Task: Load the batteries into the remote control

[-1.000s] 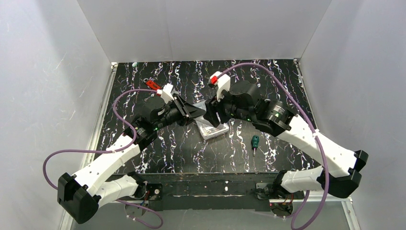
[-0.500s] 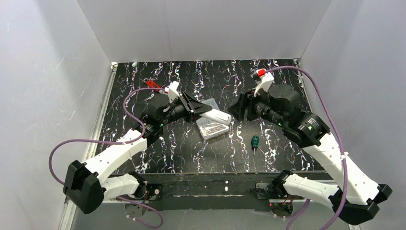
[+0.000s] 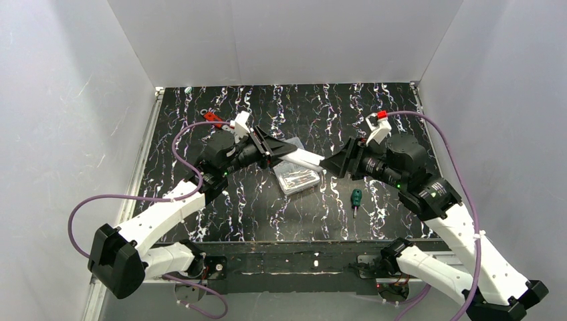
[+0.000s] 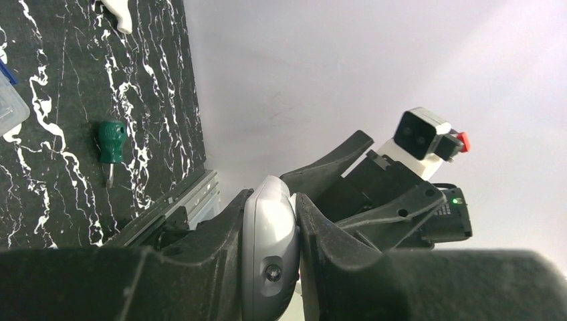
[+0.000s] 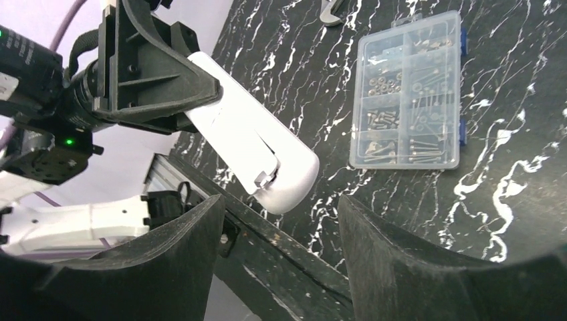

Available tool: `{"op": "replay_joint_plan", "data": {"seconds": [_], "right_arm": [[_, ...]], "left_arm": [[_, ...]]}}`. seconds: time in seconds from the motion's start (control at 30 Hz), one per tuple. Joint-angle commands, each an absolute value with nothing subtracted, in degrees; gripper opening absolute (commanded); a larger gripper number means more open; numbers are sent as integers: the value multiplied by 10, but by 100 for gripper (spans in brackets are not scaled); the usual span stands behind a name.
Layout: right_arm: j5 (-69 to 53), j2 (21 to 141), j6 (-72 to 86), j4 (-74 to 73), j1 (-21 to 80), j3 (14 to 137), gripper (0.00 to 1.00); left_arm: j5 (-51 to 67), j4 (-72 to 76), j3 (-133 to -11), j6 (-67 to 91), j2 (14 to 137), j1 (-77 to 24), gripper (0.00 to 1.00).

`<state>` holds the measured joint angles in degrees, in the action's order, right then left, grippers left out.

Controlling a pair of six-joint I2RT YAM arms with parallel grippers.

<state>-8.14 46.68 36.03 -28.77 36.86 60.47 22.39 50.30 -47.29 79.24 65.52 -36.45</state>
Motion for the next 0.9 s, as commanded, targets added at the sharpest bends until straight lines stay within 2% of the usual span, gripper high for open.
{"op": "replay_joint_plan", "data": {"seconds": [0.0,0.33,0.87], "right_arm": [[-91,451,427,-218,359,580,71],[-76,417,487,-146,345,523,72],[-105,435,490,-137,337,513,71]], "left_arm": [[242,558,-490,798,639,-361,0],[247,563,-493,803,640,-361,0],[247,571,-490,806,640,-361,0]]}}
